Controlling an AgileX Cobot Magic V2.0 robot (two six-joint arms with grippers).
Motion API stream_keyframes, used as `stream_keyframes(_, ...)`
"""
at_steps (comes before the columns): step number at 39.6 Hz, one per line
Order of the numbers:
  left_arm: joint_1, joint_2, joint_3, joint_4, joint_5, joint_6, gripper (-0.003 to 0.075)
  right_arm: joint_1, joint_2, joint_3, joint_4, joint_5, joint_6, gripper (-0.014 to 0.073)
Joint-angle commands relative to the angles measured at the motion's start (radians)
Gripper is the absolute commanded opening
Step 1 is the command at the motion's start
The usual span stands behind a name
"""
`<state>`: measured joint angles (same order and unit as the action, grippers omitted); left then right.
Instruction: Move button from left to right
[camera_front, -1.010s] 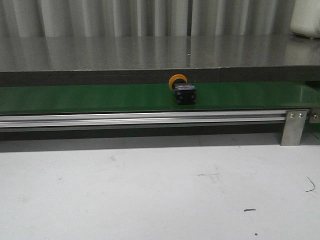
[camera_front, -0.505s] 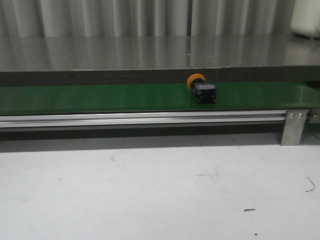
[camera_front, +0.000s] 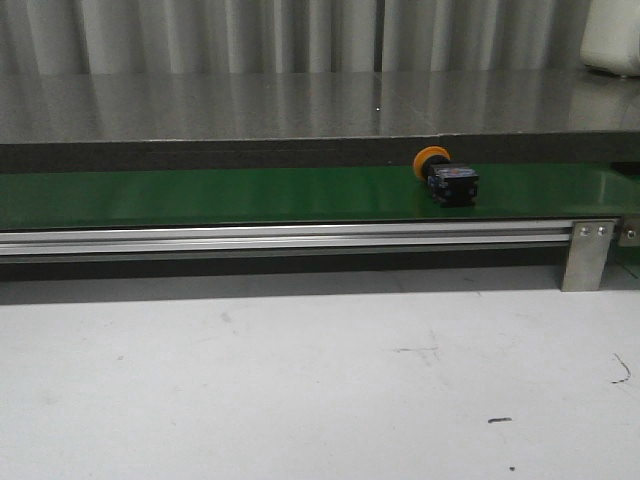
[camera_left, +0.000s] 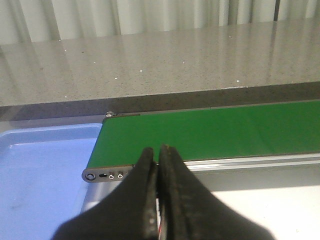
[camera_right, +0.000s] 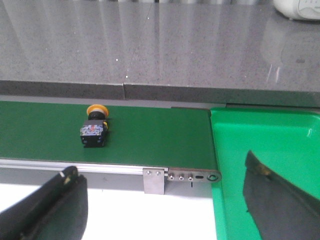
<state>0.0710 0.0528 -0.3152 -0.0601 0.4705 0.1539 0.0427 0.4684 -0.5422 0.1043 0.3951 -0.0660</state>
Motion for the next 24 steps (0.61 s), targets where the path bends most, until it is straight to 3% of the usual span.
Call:
stream_keyframes(1, -0.006, 0.012, -0.024, -0.009, -0.083, -0.014, -0.0021, -0.006, 0.043, -0.037, 0.002, -0.092, -0.002, 0.0644)
stream_keyframes(11, -0.006, 0.012, -0.024, -0.009, -0.083, -0.014, -0.0021, -0.006, 0.226, -0.086, 0.003, -0.153, -0.001, 0.0644)
stream_keyframes(24, -0.006, 0.012, -0.024, -0.009, -0.083, -0.014, -0.0021, -0.005, 0.683, -0.411, 0.079, -0.01, -0.002, 0.0644)
